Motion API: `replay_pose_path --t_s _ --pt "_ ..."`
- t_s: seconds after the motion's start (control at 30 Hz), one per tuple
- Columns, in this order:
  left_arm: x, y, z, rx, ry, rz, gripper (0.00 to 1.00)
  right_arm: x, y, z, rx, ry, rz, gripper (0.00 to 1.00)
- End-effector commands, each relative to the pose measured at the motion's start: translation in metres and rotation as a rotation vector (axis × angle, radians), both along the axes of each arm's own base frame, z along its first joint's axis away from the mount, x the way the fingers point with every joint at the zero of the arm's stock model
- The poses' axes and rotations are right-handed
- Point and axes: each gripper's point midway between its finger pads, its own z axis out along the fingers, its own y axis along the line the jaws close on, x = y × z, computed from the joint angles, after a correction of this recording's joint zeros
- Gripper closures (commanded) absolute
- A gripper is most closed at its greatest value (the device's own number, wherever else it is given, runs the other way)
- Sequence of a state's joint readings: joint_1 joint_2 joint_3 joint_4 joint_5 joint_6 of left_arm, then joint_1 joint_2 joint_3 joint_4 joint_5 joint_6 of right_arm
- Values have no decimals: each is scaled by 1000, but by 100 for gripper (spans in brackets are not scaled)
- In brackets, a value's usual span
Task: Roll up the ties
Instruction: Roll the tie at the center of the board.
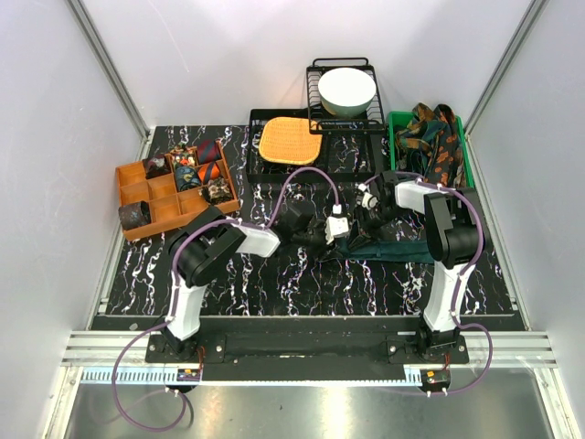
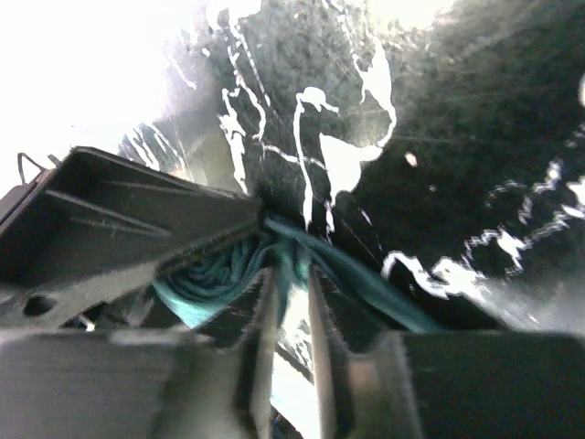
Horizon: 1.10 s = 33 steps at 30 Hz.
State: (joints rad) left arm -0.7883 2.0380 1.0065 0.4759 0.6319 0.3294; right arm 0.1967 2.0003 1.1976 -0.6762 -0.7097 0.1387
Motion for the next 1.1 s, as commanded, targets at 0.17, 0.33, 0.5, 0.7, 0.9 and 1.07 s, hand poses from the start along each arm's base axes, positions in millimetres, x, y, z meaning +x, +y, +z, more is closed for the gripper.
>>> replay_pose_path --t_s 0.17,0.33,0.5,0.7,0.9,1.07 --pt "-38 80 -78 459 128 12 70 11 -16 51 103 -46 -10 50" --pt "-35 78 -82 489 132 18 69 4 2 59 201 -43 1 47" --pt "-35 76 -82 497 133 20 67 -2 20 56 217 -65 37 50" --pt "-35 77 -84 507 147 37 67 -15 23 41 186 -36 61 65" --pt "-34 74 -83 488 167 55 64 -11 11 15 66 -33 50 100" --pt "-27 63 -61 385 148 82 49 -13 0 -4 -28 -6 39 100"
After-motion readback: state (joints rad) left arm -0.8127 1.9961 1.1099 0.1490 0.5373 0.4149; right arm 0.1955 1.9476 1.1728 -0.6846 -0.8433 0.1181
